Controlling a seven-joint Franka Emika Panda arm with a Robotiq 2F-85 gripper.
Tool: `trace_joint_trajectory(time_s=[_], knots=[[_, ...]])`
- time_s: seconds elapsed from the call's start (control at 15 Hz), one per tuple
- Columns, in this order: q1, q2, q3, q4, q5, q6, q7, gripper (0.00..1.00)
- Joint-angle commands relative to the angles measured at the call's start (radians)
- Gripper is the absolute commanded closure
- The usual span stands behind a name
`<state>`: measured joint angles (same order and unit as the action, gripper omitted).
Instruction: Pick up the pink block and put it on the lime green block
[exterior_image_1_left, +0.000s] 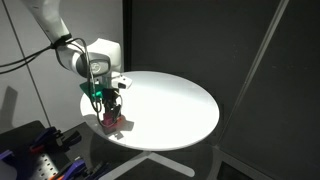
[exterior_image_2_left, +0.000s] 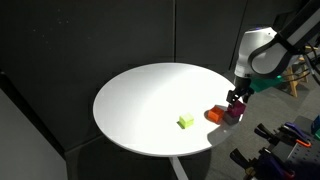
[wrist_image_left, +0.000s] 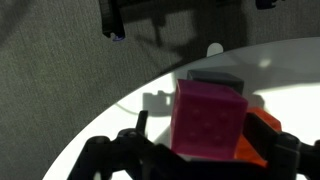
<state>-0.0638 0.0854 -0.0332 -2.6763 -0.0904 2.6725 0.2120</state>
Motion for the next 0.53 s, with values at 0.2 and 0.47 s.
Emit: trace_joint_trajectory(time_s=[0.2, 0.47], knots=[[0.013, 0.018, -0.018, -0.002, -0.012, 0.017, -0.013, 0.47], [0.018, 0.012, -0.016, -0.001, -0.005, -0.009, -0.018, 0.69]])
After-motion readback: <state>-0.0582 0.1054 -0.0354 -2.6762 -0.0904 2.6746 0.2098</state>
